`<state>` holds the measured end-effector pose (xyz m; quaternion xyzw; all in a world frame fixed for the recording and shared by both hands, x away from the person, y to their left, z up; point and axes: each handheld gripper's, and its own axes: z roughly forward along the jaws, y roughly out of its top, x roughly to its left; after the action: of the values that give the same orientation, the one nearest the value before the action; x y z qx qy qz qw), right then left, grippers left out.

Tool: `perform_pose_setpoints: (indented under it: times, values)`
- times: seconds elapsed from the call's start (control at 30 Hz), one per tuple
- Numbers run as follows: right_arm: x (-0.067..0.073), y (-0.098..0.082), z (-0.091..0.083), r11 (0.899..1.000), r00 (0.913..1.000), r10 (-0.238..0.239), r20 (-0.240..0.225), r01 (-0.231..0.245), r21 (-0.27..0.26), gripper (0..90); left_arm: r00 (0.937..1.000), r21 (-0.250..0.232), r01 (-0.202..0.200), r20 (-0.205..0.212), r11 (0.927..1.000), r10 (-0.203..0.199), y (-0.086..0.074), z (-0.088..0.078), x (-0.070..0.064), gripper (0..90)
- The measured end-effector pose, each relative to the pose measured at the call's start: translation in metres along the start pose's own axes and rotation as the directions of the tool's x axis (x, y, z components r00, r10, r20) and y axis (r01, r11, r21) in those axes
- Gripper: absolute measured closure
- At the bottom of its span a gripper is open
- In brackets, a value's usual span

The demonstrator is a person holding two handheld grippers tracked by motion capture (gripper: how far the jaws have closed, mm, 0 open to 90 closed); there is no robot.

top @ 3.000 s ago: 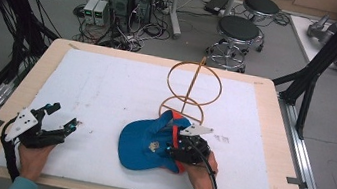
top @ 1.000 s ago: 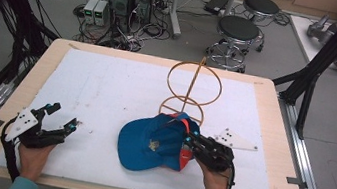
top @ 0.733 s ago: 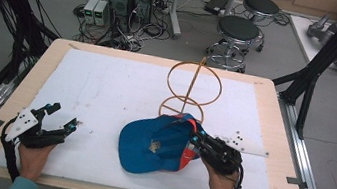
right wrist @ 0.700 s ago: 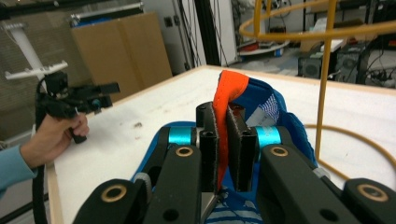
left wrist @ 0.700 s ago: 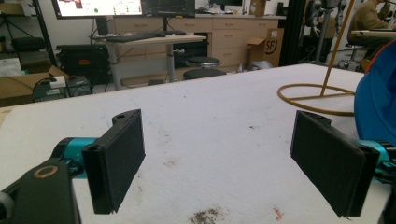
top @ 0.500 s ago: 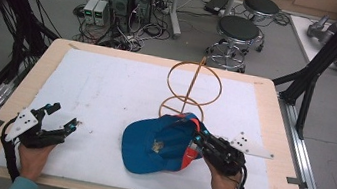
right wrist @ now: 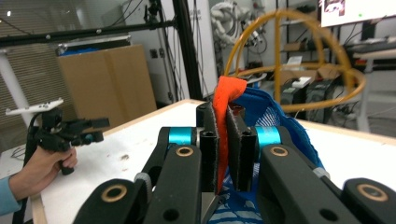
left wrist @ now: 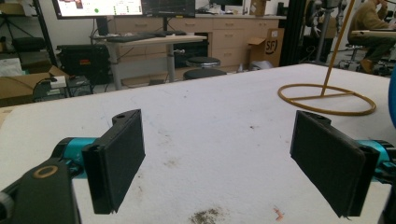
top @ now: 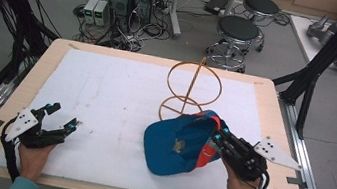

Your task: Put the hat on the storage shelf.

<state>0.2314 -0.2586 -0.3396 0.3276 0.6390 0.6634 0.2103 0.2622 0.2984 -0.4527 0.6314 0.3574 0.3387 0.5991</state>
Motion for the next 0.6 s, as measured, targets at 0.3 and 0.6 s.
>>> perform_pose_setpoints:
  times: [0.3,0.6]
  values:
    - [-0.006,0.028,-0.038,0.998,0.9950,-0.046,0.089,0.050,-0.036,84.6,1.0000,0.001,0.000,-0.002,1.0000,0.000,0.000,0.000,0.000,18.0]
    - [-0.005,0.045,-0.056,0.993,0.9800,-0.111,0.165,0.117,-0.029,84.6,1.0000,0.002,-0.002,-0.003,1.0000,0.002,0.000,0.000,0.000,18.0]
